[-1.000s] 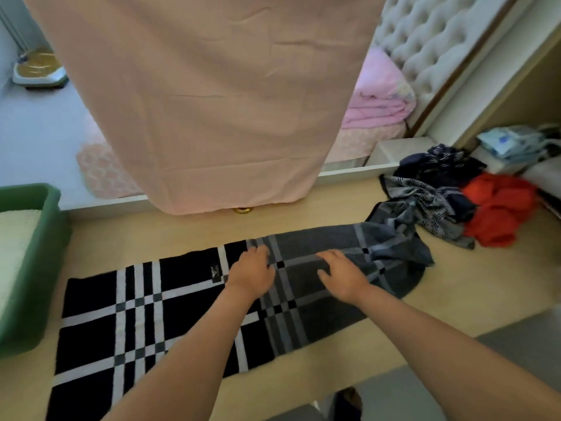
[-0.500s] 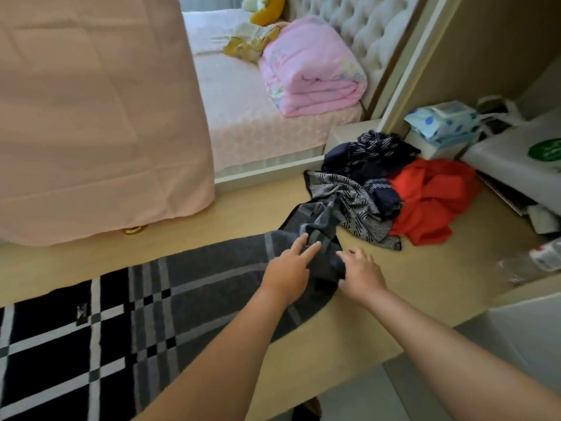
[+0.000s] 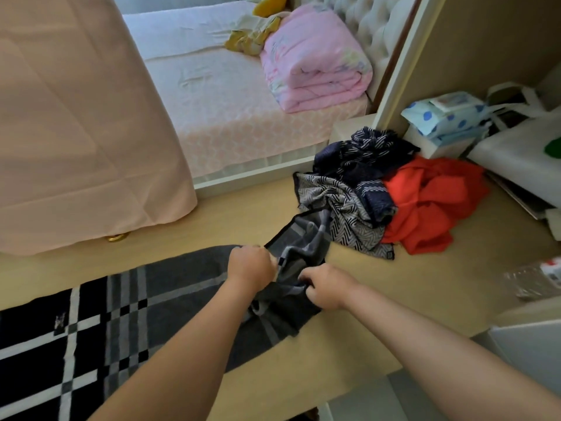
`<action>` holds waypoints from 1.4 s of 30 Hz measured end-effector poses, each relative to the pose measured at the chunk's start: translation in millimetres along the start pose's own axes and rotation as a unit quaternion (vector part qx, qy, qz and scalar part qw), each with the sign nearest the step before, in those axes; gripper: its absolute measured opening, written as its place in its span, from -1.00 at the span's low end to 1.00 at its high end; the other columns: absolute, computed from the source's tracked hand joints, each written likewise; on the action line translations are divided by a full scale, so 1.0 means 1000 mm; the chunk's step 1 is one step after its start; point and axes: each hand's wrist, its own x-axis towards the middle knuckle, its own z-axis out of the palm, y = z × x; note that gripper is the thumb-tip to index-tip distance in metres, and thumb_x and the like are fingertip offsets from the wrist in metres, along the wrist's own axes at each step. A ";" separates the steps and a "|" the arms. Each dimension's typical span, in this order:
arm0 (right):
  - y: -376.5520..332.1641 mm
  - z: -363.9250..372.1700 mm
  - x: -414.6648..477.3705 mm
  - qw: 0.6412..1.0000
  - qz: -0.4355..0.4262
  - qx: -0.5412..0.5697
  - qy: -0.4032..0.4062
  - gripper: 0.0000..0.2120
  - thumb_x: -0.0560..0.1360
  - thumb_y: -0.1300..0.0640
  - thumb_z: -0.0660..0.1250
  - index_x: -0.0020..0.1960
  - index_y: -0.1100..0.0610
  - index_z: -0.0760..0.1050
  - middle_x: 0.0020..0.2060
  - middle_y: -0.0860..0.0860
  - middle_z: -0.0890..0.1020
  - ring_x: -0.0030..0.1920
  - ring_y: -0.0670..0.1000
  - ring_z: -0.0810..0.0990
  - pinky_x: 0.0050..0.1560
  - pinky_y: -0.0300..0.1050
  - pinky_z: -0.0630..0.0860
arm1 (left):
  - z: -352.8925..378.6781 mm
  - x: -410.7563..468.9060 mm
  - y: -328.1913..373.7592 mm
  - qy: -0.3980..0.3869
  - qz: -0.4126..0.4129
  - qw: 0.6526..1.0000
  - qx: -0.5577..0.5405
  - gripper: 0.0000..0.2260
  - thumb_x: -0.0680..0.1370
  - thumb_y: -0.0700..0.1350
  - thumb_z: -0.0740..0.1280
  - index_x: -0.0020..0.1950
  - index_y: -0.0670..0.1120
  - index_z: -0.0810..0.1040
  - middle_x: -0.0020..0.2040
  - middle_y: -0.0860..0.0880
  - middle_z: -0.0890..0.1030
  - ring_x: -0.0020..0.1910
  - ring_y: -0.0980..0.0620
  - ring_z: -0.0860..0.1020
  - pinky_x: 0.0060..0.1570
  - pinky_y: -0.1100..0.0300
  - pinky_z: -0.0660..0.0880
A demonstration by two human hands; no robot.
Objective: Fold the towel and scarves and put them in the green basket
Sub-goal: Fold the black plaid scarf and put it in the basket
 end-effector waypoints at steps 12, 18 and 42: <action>0.058 -0.003 0.014 0.994 -0.010 -0.094 0.048 -0.29 0.57 0.08 0.17 0.61 -0.08 -0.10 0.37 -0.03 0.43 0.33 0.15 0.44 0.38 0.09 0.33 | 0.026 0.058 0.033 -0.085 -0.042 0.984 -0.150 -0.49 0.65 -0.08 0.20 0.57 0.02 0.11 0.39 -0.13 0.30 0.04 -0.18 0.56 -0.18 -0.01 0.58; 0.078 -0.009 0.009 0.964 0.060 -0.225 0.127 -0.67 0.55 0.06 0.16 0.29 0.07 0.43 0.10 0.05 0.65 0.12 0.13 0.60 0.19 0.01 0.32 | 0.024 0.063 0.054 -0.086 -0.003 0.995 -0.054 -0.80 0.61 -0.20 0.20 0.23 -0.08 0.39 0.08 -0.11 0.50 -0.07 -0.14 0.53 -0.20 0.03 0.52; 0.075 -0.073 0.028 0.927 0.197 0.100 0.304 -0.72 0.45 0.04 0.27 0.13 0.08 0.49 0.12 0.12 0.52 0.10 0.25 0.57 0.04 0.03 0.48 | -0.036 0.042 0.039 -0.009 0.095 0.966 -0.238 -0.83 0.59 -0.04 0.23 0.16 0.09 0.51 0.07 0.04 0.57 0.02 -0.03 0.53 -0.05 0.12 0.47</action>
